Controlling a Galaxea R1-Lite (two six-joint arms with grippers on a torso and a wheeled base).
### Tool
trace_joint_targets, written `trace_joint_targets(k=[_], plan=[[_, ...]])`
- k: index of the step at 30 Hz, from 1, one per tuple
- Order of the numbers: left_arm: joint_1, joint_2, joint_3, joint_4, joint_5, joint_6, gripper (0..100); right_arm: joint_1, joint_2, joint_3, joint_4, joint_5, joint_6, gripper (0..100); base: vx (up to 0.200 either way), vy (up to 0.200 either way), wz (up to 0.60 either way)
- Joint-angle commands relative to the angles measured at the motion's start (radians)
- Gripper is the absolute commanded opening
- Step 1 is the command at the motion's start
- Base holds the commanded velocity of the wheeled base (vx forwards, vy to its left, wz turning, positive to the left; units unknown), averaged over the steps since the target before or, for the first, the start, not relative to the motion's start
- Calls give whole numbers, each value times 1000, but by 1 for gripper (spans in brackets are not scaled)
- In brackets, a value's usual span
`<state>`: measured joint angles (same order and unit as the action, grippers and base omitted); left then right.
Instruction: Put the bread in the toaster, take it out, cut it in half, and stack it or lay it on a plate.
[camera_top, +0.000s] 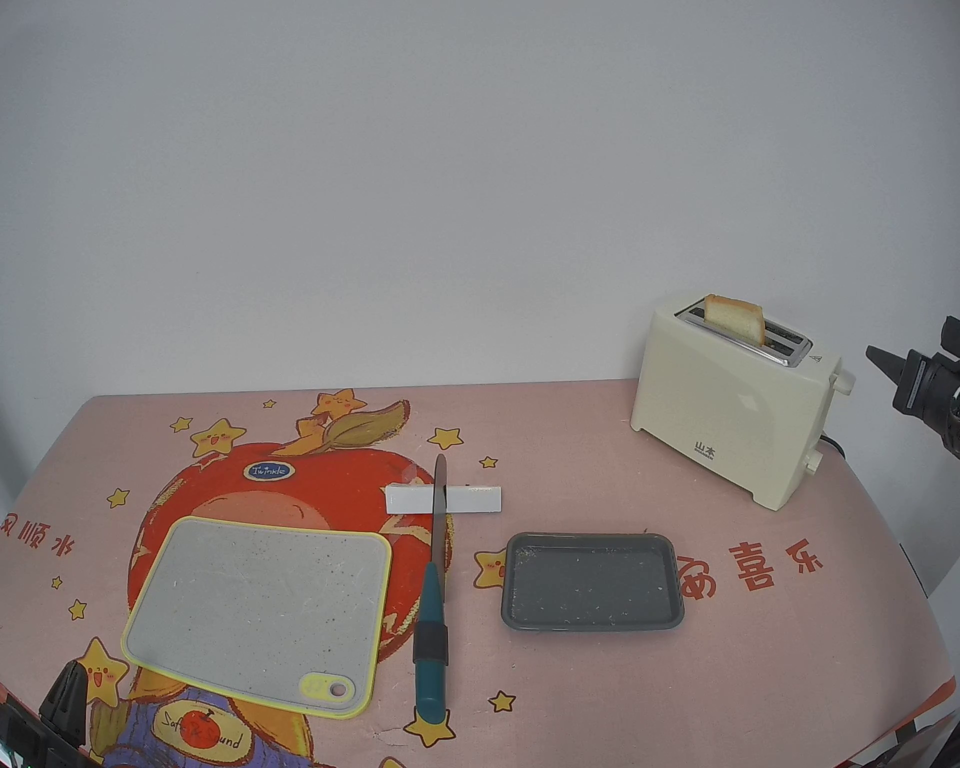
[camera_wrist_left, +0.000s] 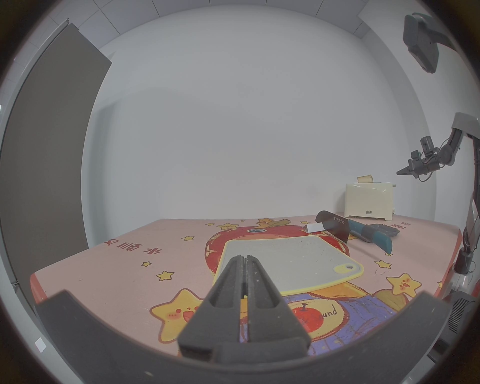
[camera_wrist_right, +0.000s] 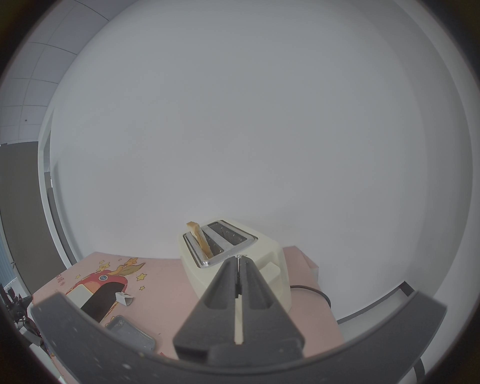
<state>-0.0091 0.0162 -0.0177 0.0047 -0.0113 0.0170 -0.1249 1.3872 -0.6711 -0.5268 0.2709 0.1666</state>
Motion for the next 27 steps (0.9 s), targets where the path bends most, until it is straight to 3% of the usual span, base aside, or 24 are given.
trace_joint_targets(k=[1,27], plan=[[0,1,16,0,1,0,0,-9,56,4,1,1,-2,0,0,0,0],[0,1,16,0,1,0,0,-12,102,27,1,1,-7,0,0,0,0]])
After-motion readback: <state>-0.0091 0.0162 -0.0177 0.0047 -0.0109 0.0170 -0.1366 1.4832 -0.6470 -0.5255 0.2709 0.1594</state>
